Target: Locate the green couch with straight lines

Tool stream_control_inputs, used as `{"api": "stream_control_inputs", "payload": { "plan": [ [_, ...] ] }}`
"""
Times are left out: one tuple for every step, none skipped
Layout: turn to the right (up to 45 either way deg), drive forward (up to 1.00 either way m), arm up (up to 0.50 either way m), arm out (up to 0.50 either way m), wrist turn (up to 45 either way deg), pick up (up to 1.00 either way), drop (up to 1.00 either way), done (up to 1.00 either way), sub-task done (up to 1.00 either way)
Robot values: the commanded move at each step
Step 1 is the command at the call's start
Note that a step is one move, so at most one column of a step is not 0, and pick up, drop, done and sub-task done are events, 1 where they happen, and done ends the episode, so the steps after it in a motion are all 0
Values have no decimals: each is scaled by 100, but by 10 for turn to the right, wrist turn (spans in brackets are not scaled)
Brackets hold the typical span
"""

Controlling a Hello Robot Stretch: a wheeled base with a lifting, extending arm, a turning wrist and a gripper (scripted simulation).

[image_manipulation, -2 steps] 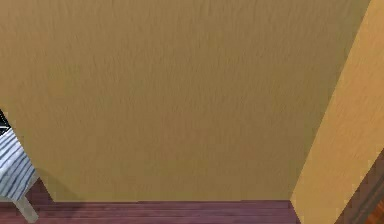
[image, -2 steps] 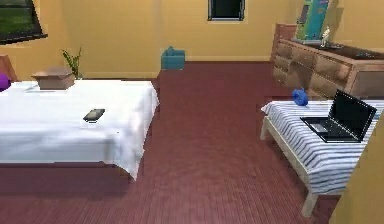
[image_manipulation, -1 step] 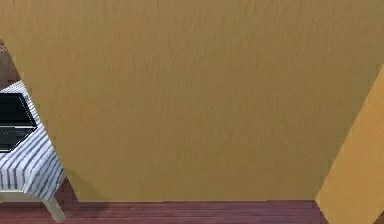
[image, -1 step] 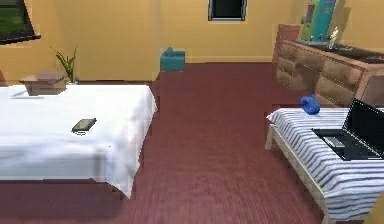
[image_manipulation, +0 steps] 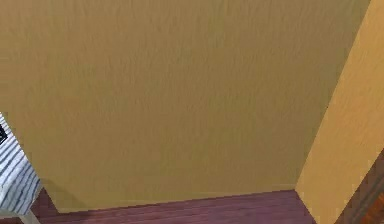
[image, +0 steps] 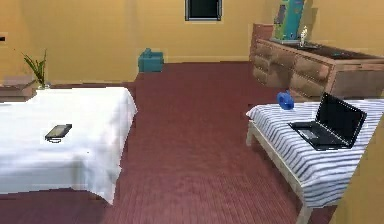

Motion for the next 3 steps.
{"api": "stream_control_inputs", "payload": {
  "plan": [
    [0, 90, 0, 0, 0, 0, 0, 0, 0],
    [-60, 0, 0, 0, 0, 0, 0, 0, 0],
    [0, 100, 0, 0, 0, 0, 0, 0, 0]
  ]
}}
